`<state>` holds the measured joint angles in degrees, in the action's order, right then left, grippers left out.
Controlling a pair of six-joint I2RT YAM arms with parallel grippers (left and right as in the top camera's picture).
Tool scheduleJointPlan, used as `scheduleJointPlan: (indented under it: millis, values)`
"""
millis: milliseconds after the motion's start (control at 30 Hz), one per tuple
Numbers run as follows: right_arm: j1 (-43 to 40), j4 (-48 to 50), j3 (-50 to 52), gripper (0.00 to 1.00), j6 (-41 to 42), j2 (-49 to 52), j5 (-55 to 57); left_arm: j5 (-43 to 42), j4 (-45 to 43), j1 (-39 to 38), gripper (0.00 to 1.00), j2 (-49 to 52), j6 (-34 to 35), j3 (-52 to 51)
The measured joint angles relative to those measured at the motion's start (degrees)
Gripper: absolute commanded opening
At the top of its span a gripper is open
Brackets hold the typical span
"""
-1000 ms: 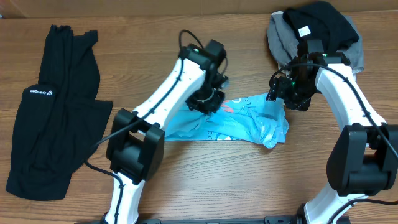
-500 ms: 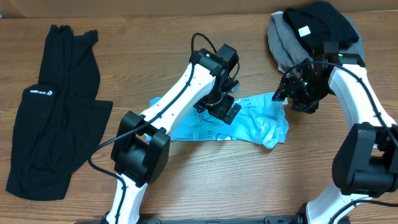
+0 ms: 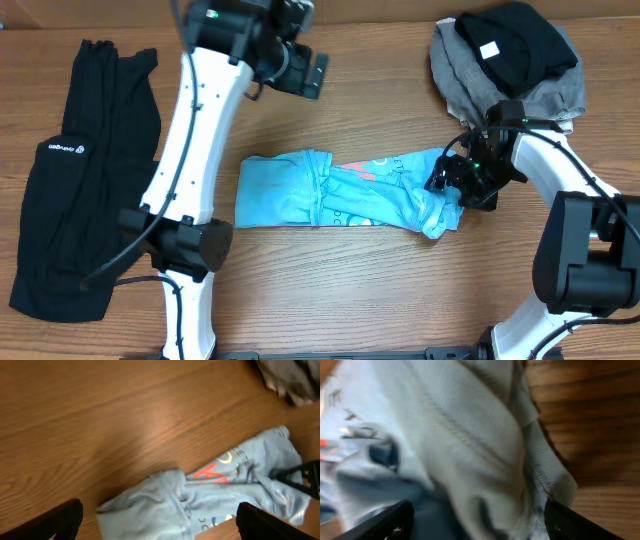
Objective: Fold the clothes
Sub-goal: 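Release the left gripper and raise the left arm away, then fold the right end leftward over the bundle with the right gripper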
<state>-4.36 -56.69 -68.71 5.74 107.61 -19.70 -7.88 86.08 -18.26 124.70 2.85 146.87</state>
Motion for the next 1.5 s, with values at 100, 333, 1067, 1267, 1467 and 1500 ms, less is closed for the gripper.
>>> scheduleJointPlan:
  millis: [100, 333, 1067, 1267, 1467, 1500]
  values:
    - [0.0, 3.8, 2.3, 0.88, 0.5, -0.2, 0.7, 0.0, 0.9, 1.4, 1.00, 0.0, 0.0, 0.7]
    - [0.0, 10.8, 7.4, 0.73, 3.8, -3.5, 1.7, 0.3, 2.1, 1.8, 1.00, 0.0, -0.2, 0.7]
    - [-1.3, 9.0, 9.8, 0.04, 5.5, -3.1, -3.3, 1.5, 3.1, 7.6, 1.00, 0.0, -3.0, 0.7]
    - [-4.0, 3.1, 8.4, 0.04, 3.8, -5.3, -6.6, 1.7, 3.2, 12.7, 1.00, 0.0, -3.0, 0.7]
    - [-7.5, -4.6, 4.1, 0.04, 1.7, -14.2, -7.2, 2.0, 3.3, 16.2, 1.00, 0.0, -3.0, 0.7]
    - [-7.7, -5.2, 3.3, 0.04, 1.5, -15.2, -7.1, 2.0, 3.3, 16.5, 1.00, 0.0, -3.0, 0.7]
